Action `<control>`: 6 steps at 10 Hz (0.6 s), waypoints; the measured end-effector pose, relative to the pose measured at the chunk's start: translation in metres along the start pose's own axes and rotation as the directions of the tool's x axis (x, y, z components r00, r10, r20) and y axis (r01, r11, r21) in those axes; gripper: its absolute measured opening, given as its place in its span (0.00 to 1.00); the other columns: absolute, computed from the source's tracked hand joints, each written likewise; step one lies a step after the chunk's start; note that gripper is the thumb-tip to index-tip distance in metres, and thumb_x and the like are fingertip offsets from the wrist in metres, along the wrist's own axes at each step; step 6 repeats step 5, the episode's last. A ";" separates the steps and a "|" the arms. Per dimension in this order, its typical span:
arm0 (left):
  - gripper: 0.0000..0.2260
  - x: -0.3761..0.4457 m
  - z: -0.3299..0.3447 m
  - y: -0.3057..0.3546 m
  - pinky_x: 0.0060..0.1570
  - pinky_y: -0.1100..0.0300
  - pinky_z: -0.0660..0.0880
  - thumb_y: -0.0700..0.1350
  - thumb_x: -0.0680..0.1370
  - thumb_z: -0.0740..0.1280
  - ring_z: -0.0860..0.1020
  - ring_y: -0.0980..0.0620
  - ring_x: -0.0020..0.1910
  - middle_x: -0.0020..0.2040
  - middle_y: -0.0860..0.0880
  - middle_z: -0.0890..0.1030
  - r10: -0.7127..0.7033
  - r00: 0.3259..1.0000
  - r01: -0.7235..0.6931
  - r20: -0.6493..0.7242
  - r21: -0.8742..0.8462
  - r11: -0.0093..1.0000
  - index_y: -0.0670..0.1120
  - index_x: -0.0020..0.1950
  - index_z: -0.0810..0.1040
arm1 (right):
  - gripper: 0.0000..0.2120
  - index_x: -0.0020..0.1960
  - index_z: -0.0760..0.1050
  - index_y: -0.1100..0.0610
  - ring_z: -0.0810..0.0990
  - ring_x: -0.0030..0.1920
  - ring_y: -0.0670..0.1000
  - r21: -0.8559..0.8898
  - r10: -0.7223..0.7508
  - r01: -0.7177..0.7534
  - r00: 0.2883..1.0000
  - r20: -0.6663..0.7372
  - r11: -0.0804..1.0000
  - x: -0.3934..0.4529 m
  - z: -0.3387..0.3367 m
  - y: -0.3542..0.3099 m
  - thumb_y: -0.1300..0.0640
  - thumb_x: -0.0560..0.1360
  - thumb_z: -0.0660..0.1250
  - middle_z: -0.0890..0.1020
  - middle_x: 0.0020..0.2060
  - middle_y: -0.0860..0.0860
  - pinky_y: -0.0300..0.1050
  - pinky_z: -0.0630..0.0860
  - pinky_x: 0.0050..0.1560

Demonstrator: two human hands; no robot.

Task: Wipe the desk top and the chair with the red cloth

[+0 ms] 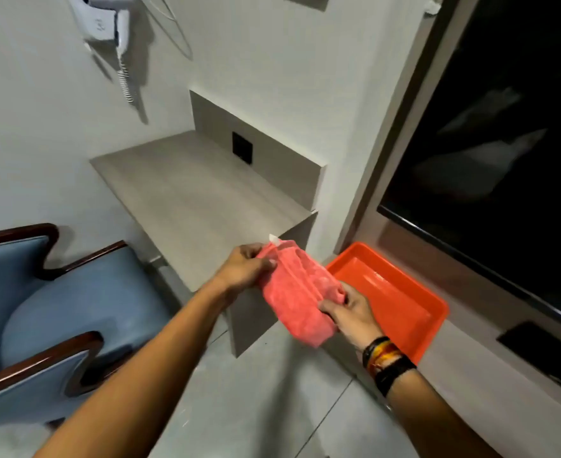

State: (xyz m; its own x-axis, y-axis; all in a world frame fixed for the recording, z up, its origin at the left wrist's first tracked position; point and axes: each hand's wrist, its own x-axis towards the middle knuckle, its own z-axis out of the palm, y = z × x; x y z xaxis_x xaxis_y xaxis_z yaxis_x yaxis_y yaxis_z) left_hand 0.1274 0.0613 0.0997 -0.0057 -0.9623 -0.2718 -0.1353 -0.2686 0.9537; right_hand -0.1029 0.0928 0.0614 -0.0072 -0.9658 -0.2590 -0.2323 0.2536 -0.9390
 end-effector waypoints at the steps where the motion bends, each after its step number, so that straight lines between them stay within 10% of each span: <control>1: 0.14 0.034 0.077 0.006 0.40 0.60 0.76 0.38 0.72 0.70 0.77 0.49 0.40 0.45 0.42 0.81 0.023 0.999 -0.024 0.044 0.030 0.999 0.37 0.56 0.84 | 0.18 0.60 0.82 0.56 0.85 0.52 0.53 0.028 0.083 -0.080 0.983 -0.162 0.996 0.025 -0.068 0.029 0.69 0.73 0.75 0.87 0.53 0.54 0.46 0.84 0.54; 3: 0.16 0.088 0.189 -0.030 0.70 0.51 0.78 0.45 0.80 0.68 0.83 0.46 0.65 0.63 0.46 0.87 -0.053 0.994 0.081 -0.091 0.332 0.940 0.50 0.67 0.84 | 0.19 0.63 0.76 0.64 0.84 0.59 0.64 -0.130 0.272 -0.296 0.946 -0.180 0.946 0.086 -0.148 0.086 0.70 0.74 0.74 0.84 0.60 0.67 0.63 0.81 0.64; 6: 0.19 0.061 0.161 -0.048 0.72 0.51 0.75 0.51 0.84 0.62 0.78 0.46 0.72 0.74 0.48 0.80 0.241 0.951 -0.062 -0.192 0.647 0.760 0.51 0.75 0.76 | 0.37 0.84 0.53 0.60 0.61 0.83 0.62 -0.587 -0.075 0.030 0.996 -0.053 0.809 0.082 -0.123 0.074 0.56 0.81 0.66 0.59 0.83 0.62 0.59 0.61 0.82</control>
